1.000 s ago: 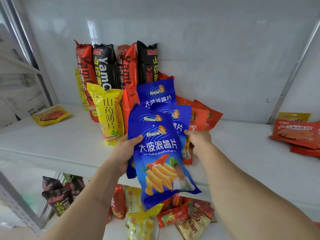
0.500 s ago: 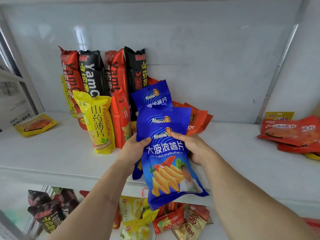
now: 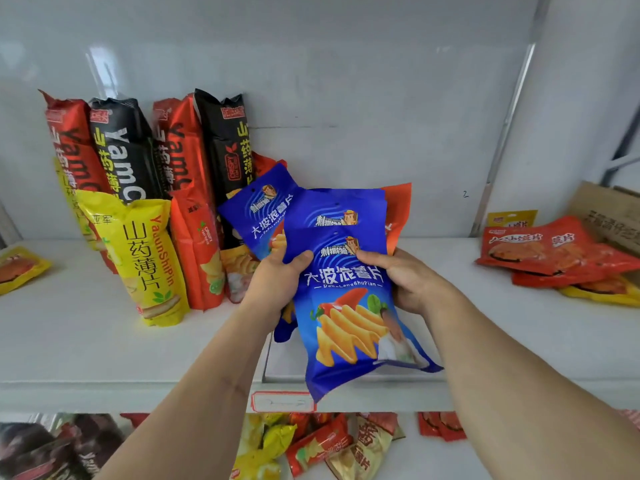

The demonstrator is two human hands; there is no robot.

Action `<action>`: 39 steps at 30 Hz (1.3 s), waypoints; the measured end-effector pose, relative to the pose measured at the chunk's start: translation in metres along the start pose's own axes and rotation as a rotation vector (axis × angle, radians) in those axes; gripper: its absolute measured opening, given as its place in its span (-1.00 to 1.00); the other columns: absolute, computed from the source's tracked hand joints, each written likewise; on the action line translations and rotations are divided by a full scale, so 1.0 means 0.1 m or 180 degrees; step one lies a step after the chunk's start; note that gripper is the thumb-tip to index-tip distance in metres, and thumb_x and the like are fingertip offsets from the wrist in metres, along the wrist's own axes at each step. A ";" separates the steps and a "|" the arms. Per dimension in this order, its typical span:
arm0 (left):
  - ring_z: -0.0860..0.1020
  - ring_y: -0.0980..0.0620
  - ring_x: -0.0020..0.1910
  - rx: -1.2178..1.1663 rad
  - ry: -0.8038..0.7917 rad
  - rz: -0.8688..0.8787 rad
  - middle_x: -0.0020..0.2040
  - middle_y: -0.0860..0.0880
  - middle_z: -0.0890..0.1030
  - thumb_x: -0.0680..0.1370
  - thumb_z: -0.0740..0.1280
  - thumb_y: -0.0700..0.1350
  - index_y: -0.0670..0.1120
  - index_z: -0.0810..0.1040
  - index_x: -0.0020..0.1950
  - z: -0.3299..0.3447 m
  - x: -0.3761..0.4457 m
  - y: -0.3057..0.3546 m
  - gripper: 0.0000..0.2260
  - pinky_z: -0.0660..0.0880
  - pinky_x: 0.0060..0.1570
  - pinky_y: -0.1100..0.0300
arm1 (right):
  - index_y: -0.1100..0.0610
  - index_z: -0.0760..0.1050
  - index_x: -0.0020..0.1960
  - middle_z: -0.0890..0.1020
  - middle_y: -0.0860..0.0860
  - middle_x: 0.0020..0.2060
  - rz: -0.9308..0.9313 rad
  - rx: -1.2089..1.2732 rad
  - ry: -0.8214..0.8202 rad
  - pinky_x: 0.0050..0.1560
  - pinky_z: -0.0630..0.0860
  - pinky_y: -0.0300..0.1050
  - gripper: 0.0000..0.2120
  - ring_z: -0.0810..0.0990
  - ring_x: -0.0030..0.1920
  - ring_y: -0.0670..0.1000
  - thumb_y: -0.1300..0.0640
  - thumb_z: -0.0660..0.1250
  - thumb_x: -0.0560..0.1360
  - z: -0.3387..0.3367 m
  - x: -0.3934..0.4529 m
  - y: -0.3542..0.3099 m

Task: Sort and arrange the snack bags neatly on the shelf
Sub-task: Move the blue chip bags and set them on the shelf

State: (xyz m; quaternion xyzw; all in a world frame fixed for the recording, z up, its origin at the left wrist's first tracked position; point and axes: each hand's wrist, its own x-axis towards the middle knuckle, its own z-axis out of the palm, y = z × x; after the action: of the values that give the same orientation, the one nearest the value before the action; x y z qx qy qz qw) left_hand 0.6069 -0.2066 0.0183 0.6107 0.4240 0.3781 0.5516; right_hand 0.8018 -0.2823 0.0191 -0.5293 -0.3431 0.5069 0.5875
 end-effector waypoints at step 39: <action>0.62 0.01 0.00 0.0136 0.0125 0.0131 0.21 -0.06 0.61 0.58 0.36 0.10 -0.07 0.37 0.42 3.24 1.11 0.08 -0.52 0.60 -0.09 0.13 | 0.14 0.20 0.52 0.39 0.16 0.39 -0.0744 -0.2904 0.2447 0.13 0.50 0.04 -0.24 0.46 0.32 0.17 -0.24 0.34 0.50 -2.66 0.51 -0.34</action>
State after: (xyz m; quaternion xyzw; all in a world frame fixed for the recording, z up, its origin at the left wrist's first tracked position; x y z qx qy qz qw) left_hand 0.9485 -0.2176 -0.0089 0.6234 0.4300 0.3922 0.5221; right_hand 1.0719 -0.3037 -0.0095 -0.8317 -0.3448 0.0134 0.4350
